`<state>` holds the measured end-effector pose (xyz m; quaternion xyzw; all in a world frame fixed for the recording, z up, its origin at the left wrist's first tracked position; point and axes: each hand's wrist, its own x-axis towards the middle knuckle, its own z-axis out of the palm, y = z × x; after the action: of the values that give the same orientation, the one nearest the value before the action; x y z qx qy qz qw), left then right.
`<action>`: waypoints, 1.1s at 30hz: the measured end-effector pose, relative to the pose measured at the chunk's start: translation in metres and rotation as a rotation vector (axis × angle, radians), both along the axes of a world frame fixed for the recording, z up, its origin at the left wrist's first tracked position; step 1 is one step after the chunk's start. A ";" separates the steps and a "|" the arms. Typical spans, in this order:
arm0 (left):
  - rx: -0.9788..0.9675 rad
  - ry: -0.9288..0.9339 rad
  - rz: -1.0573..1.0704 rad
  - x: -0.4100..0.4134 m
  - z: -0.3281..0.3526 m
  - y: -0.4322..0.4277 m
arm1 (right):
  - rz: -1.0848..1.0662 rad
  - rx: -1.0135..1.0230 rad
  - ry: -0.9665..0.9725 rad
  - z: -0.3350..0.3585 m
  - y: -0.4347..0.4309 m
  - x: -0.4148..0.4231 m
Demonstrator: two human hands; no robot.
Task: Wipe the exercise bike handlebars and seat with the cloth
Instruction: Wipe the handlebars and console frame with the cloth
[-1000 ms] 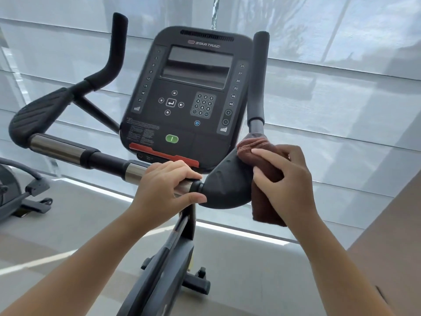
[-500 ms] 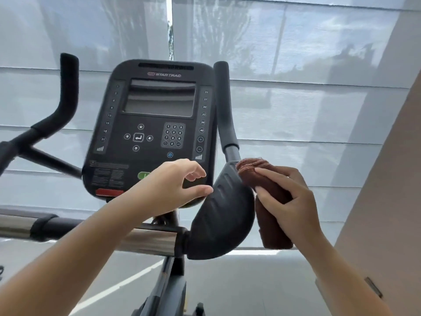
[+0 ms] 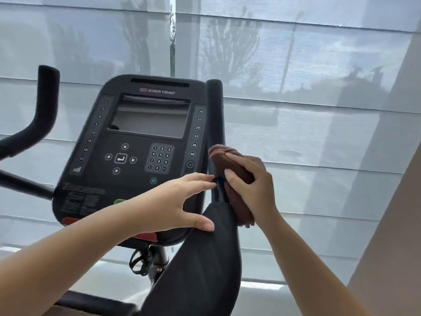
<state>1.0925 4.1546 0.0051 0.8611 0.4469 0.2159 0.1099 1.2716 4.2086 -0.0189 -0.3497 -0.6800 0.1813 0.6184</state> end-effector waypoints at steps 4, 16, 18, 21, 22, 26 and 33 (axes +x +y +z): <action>-0.064 -0.039 -0.012 0.002 0.000 -0.001 | 0.003 0.112 -0.060 0.023 0.046 -0.009; -0.233 -0.303 -0.014 0.007 -0.005 -0.007 | 0.152 0.162 -0.176 0.009 0.042 0.013; -0.264 -0.360 -0.032 0.008 -0.004 -0.008 | 0.224 0.133 -0.192 -0.005 0.022 0.023; -0.299 -0.450 -0.017 0.010 -0.007 -0.010 | 0.217 0.180 -0.245 0.016 0.024 0.025; -0.307 -0.482 -0.003 0.010 -0.008 -0.011 | 0.165 0.216 -0.201 0.031 0.030 0.021; -0.348 -0.630 0.043 0.011 -0.014 -0.016 | -0.053 0.338 -0.005 0.096 0.073 -0.003; -0.480 -0.802 0.099 0.012 -0.019 -0.018 | 0.134 0.158 -0.234 0.031 0.059 0.006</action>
<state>1.1041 4.1364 -0.0137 0.6378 0.4469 0.4270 0.4595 1.2777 4.2674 0.0124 -0.2726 -0.7813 0.1260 0.5472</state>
